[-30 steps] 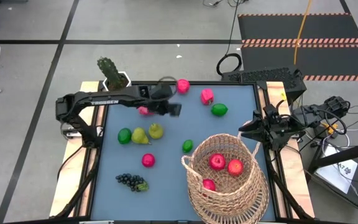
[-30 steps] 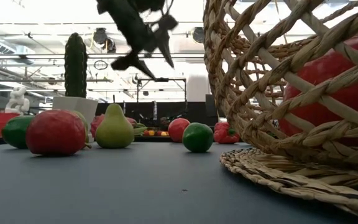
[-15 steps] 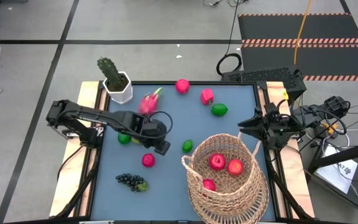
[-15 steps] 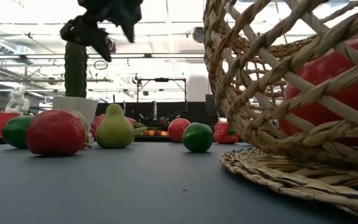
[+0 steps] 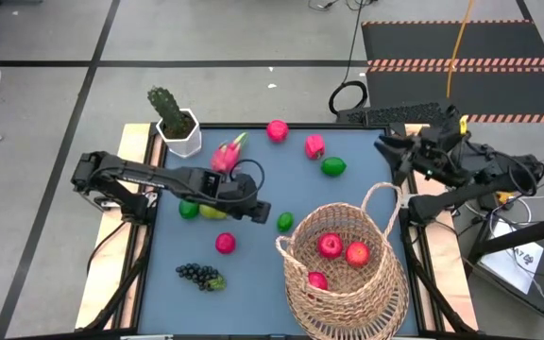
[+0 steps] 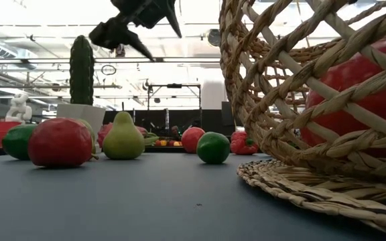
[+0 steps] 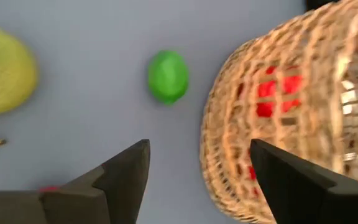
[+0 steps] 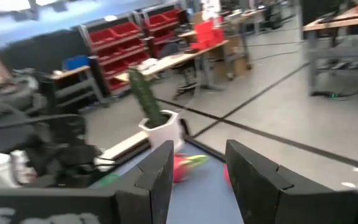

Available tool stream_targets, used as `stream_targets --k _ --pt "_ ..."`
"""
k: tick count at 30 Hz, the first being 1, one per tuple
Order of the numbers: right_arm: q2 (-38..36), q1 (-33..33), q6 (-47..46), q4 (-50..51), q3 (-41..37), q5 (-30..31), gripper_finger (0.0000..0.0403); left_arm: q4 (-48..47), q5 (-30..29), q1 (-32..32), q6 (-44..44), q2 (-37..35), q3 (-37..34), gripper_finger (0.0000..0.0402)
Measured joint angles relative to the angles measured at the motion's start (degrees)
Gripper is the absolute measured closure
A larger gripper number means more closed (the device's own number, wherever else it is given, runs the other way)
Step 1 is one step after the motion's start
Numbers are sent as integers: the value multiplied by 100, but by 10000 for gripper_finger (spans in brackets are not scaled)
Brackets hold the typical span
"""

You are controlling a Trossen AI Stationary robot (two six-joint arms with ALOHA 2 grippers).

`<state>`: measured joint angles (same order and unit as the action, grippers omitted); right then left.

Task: Build produce basket
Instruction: Put the red apple into the brown basket

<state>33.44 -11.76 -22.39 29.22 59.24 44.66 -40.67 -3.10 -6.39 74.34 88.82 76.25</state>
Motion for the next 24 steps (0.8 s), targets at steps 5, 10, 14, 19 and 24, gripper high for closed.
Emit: stream_targets --k 5,10,14,19,24 --pt "152 692 419 104 18 -909 264 376 1 170 -13 0 0 156" --pt "686 1401 716 -13 16 -2362 264 772 -4 500 -375 0 0 175" --pt "1168 1861 847 -422 8 -3284 264 839 -111 850 -1510 0 250 178" --pt "1496 2318 475 -994 7 -3738 264 864 -670 1323 -3971 0 718 178" --pt "1574 2621 66 -1277 7 -3613 264 859 -741 2118 -5925 -2 868 178"
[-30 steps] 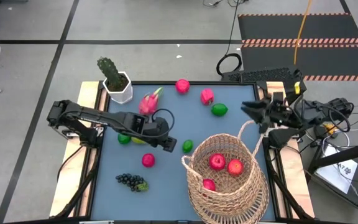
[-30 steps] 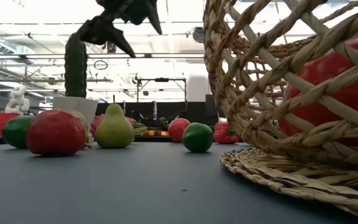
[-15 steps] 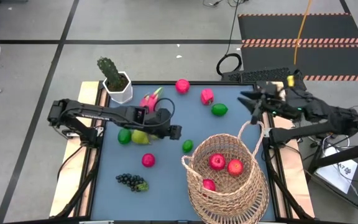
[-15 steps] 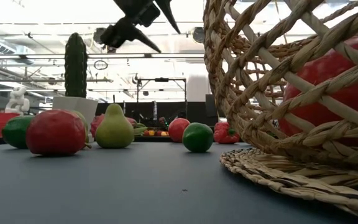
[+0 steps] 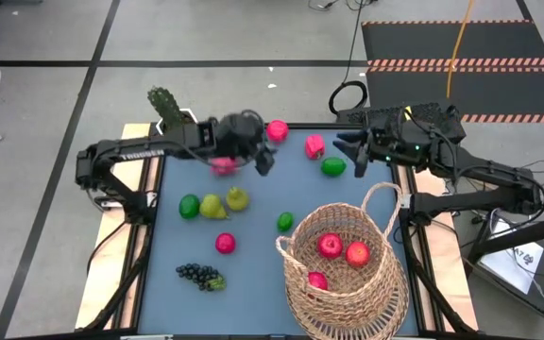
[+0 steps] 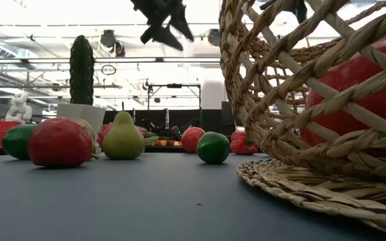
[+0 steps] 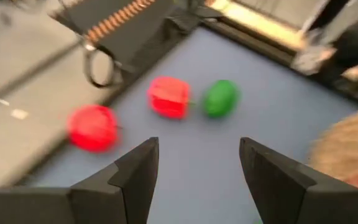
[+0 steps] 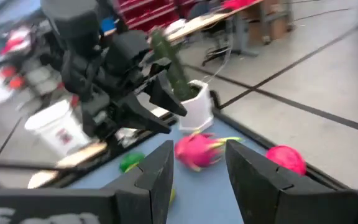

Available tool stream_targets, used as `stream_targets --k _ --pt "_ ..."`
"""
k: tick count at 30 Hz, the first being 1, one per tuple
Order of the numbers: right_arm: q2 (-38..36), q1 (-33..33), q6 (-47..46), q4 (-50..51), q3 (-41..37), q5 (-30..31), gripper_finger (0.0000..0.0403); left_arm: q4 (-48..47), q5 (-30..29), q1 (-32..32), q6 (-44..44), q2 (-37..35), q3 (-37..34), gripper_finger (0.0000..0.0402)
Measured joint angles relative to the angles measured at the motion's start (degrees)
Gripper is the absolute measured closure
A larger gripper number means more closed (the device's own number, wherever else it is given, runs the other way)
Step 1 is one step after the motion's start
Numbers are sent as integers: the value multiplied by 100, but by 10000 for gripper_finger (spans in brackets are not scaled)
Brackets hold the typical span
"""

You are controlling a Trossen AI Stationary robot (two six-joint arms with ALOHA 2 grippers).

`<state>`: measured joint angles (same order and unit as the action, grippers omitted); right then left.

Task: Build produce basket
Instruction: Put the red apple into the brown basket

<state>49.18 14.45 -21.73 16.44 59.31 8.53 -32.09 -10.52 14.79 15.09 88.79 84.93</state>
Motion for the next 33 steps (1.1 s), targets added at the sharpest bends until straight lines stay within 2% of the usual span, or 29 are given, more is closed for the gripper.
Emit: stream_targets --k 7,10,14,18,21,24,28,31,33 --pt "26 101 -534 6 0 1135 263 138 149 1002 -2276 -2 0 179" --pt "36 101 -670 12 0 1418 263 101 164 1133 -2394 -61 0 179" --pt "42 101 -885 10 0 1550 263 5 156 1189 -3095 37 0 178" --pt "42 97 -1063 9 0 1550 263 -133 876 1468 -3258 336 -7 178" --pt "42 94 -1172 13 0 1549 263 -41 1207 1641 -3431 556 -7 172" --pt "49 94 -1259 3 -8 1550 263 322 1502 1715 -3596 844 -7 145" --pt "53 94 -1410 16 -100 1547 263 670 1694 1844 -3195 1323 2 76" --pt "56 92 -1546 6 -128 1533 263 537 1366 1909 -2773 1757 2 19" --pt "56 65 -1624 12 -131 1526 263 397 1148 1918 -2589 1990 -6 9"
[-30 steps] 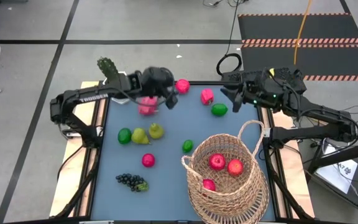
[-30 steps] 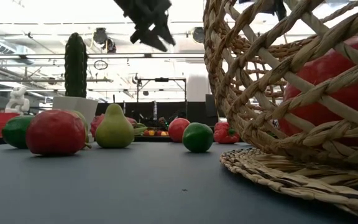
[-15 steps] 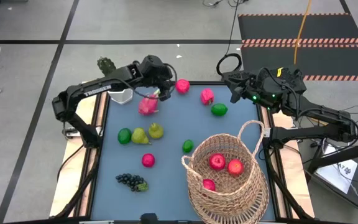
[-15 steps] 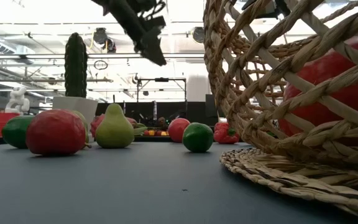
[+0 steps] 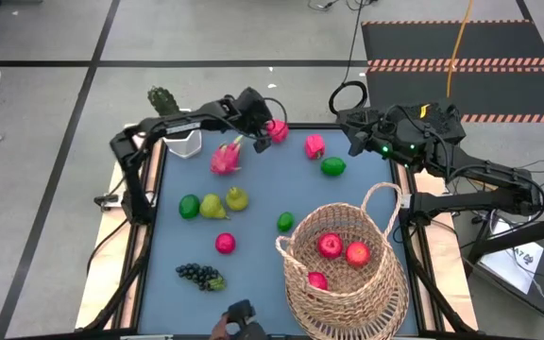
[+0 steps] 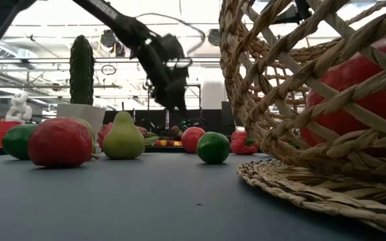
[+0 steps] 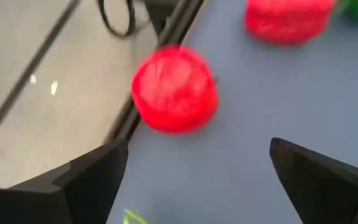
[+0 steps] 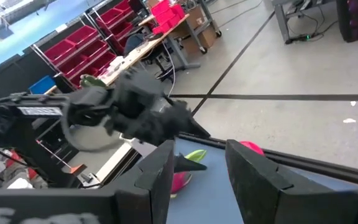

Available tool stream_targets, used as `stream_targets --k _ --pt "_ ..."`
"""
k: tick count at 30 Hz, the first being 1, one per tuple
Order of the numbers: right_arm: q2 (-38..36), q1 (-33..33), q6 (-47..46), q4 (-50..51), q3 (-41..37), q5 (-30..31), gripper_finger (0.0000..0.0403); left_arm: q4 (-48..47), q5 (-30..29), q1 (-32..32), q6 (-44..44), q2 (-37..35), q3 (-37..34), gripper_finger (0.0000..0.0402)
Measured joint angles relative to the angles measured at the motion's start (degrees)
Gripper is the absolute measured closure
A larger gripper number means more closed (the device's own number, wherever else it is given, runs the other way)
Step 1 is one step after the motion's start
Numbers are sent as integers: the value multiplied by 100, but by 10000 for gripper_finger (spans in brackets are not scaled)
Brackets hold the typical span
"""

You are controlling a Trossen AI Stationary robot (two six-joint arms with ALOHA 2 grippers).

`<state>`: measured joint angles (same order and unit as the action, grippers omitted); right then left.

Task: Build produce basket
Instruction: Put the red apple into the brown basket

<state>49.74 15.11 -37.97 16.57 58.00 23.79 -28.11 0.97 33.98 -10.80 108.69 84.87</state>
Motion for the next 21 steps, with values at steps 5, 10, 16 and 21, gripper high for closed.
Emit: stream_targets --k 5,10,16,21 --pt "2 -28 -30 -3 0 -4 263 192 -39 -46 564 298 -1 25" --pt "2 -28 -38 -1 -2 -8 263 448 -65 -78 1010 336 2 7" --pt "2 -21 -34 -1 -4 -144 263 759 -228 -21 1537 401 2 4" --pt "2 -23 -36 3 -4 -165 263 1109 -530 -16 2225 473 5 4"
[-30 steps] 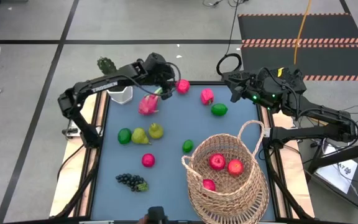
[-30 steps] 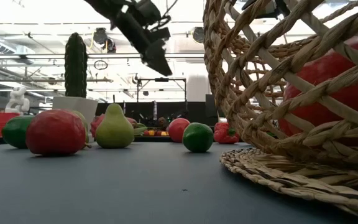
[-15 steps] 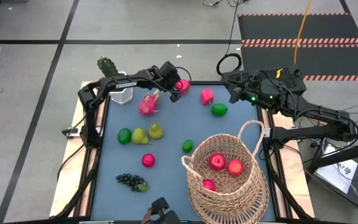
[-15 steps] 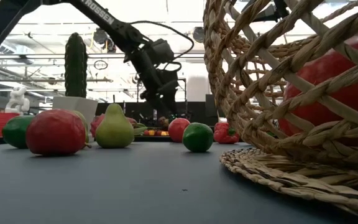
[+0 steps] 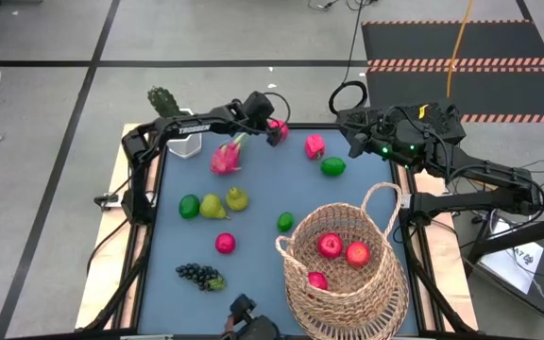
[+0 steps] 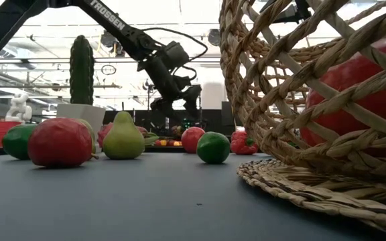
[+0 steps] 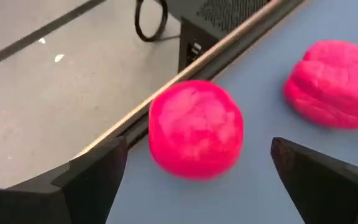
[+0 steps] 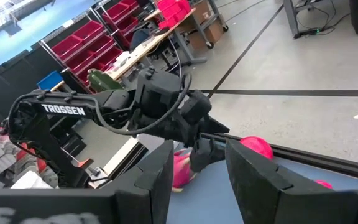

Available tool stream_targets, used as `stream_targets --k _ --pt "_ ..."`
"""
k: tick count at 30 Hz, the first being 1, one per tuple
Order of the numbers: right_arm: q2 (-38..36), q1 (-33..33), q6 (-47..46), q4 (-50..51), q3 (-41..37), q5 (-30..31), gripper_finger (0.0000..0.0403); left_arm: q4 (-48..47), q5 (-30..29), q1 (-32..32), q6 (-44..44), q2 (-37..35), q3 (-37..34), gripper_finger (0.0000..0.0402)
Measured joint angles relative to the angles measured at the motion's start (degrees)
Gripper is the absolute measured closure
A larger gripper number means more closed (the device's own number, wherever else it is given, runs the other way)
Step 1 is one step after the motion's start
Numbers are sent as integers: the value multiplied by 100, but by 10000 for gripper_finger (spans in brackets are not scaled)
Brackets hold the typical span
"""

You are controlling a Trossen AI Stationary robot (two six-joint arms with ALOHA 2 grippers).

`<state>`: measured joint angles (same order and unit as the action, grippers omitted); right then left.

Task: Build produce basket
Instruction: Put the red apple into the brown basket

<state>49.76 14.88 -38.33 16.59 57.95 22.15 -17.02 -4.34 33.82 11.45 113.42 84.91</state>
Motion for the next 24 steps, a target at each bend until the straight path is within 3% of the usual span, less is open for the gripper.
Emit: stream_targets --k 5,10,24 --pt "0 1 -2 -4 0 -108 263 641 -410 -4 364 -17 4 4" --pt "0 1 -32 -6 0 -292 263 603 -871 59 506 101 6 5" --pt "0 1 -155 -10 -2 -383 263 -565 -523 190 22 206 23 5"
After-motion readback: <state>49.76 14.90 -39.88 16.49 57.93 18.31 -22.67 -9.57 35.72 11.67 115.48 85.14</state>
